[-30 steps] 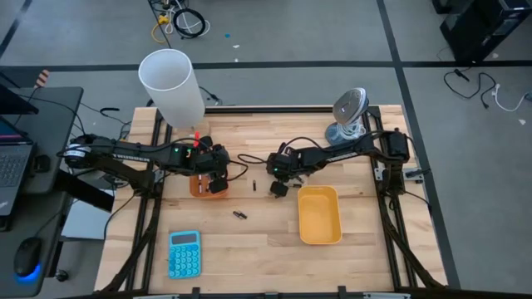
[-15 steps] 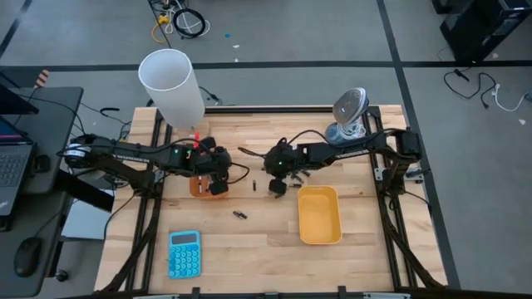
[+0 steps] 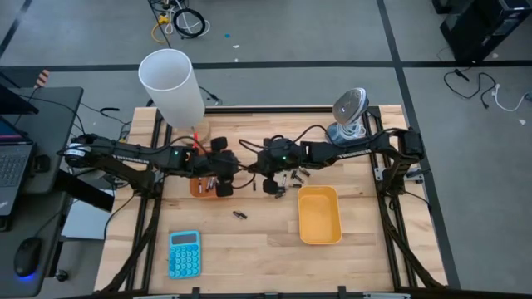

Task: Sort batteries
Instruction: Put the silver battery into the orange bin

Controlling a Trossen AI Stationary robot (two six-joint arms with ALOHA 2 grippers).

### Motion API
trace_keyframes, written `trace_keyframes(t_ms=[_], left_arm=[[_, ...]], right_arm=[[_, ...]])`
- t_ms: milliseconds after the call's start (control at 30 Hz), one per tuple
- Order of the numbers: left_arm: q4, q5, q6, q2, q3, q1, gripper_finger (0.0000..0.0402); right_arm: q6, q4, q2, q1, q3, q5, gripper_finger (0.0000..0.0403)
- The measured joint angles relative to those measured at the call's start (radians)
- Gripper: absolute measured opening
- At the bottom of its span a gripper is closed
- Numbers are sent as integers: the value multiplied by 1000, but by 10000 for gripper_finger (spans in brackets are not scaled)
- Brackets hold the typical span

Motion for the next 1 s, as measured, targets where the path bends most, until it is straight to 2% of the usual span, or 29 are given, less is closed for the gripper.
trace_keyframes(t_ms=[167, 833, 1000], left_arm=[[24, 52, 23, 0, 0, 0, 115], [41, 51, 2, 5, 0, 0, 115], [41, 49, 2, 5, 0, 0, 91]], right_arm=[[-23, 24, 0, 0, 0, 0, 18], [-68, 78, 0, 2, 0, 1, 18], [-72, 78, 0, 2, 0, 1, 18]])
